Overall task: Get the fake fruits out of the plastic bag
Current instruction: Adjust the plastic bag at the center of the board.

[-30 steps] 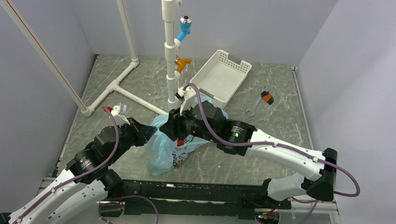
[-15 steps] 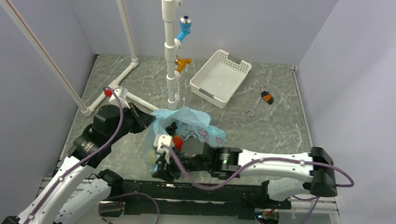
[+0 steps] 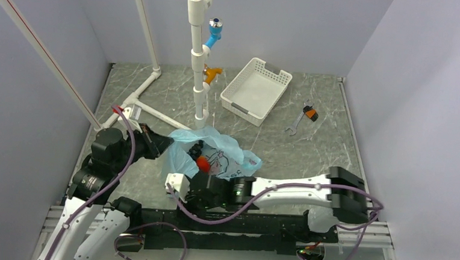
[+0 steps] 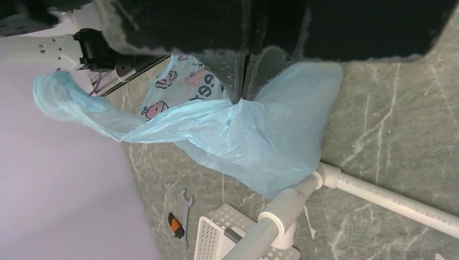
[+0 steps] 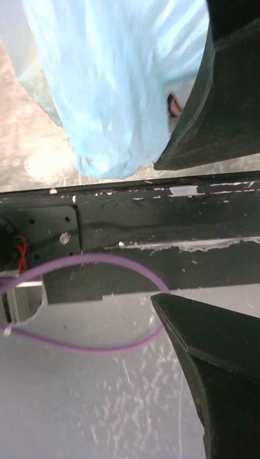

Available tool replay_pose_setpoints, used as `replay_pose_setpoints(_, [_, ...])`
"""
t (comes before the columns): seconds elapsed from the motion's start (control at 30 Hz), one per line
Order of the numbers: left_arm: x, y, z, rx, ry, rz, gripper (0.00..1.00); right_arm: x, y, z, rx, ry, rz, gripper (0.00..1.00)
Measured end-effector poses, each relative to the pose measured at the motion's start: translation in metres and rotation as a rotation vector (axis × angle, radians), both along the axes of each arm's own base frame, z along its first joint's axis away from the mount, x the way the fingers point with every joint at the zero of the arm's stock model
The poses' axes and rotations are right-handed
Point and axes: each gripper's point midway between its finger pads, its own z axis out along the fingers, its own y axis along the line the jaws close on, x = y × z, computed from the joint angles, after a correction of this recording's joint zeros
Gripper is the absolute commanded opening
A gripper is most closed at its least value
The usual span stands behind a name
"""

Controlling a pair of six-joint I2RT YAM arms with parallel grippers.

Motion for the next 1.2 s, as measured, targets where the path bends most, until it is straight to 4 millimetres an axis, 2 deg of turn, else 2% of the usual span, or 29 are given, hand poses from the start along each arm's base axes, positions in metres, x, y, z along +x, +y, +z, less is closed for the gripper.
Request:
replay_pose_setpoints(0.1, [-0.005, 0.002, -0.001, 0.022, -0.018, -0.012, 0.0, -0.006, -0.01, 0.041, 0.068, 0.006, 0.024, 0.95])
replay_pose_setpoints(0.23, [-0.008, 0.006, -0.001, 0.059, -0.055, -0.015, 0.0, -0.024, -0.028, 0.121, 0.242, 0.035, 0.11, 1.0])
replay_pose_setpoints(0.33, [-0.008, 0.011, 0.001, 0.092, -0.09, -0.008, 0.0, -0.041, -0.05, 0.167, 0.357, 0.065, 0.183, 1.0])
replay_pose_setpoints(0.43, [-0.006, 0.014, 0.001, 0.124, -0.113, -0.002, 0.0, -0.052, -0.069, 0.198, 0.423, 0.09, 0.223, 1.0])
replay_pose_setpoints(0.5, [-0.006, 0.015, 0.0, 0.135, -0.12, -0.005, 0.0, -0.048, -0.073, 0.209, 0.44, 0.086, 0.185, 0.93])
replay_pose_setpoints(0.53, [-0.006, 0.015, 0.0, 0.141, -0.124, -0.008, 0.0, -0.042, -0.073, 0.212, 0.445, 0.077, 0.146, 0.85])
replay_pose_setpoints(0.6, [-0.006, 0.015, 0.0, 0.146, -0.129, -0.012, 0.0, -0.023, -0.069, 0.211, 0.444, 0.04, 0.04, 0.7])
replay_pose_setpoints(0.7, [-0.009, 0.015, -0.002, 0.152, -0.121, -0.021, 0.0, -0.001, -0.061, 0.199, 0.407, -0.012, -0.072, 0.56])
replay_pose_setpoints(0.77, [-0.013, 0.014, -0.004, 0.155, -0.1, -0.033, 0.0, 0.012, -0.049, 0.185, 0.368, -0.039, -0.125, 0.48])
replay_pose_setpoints(0.87, [-0.02, 0.012, -0.001, 0.153, -0.079, -0.057, 0.0, 0.024, -0.032, 0.162, 0.314, -0.069, -0.174, 0.31])
replay_pose_setpoints(0.93, [-0.024, 0.011, 0.001, 0.155, -0.067, -0.075, 0.0, 0.037, -0.025, 0.146, 0.277, -0.111, -0.23, 0.23])
replay_pose_setpoints(1.0, [-0.03, 0.011, 0.002, 0.161, -0.052, -0.093, 0.0, 0.057, -0.02, 0.13, 0.236, -0.174, -0.32, 0.23])
replay_pose_setpoints(1.13, [-0.04, 0.009, -0.002, 0.168, 0.002, -0.125, 0.01, 0.092, -0.018, 0.098, 0.162, -0.283, -0.457, 0.33])
replay_pose_setpoints(1.17, [-0.042, 0.009, -0.006, 0.17, 0.02, -0.131, 0.1, 0.098, -0.019, 0.087, 0.143, -0.306, -0.475, 0.34])
replay_pose_setpoints(1.2, [-0.045, 0.009, -0.011, 0.172, 0.047, -0.139, 0.25, 0.101, -0.02, 0.078, 0.124, -0.319, -0.482, 0.35])
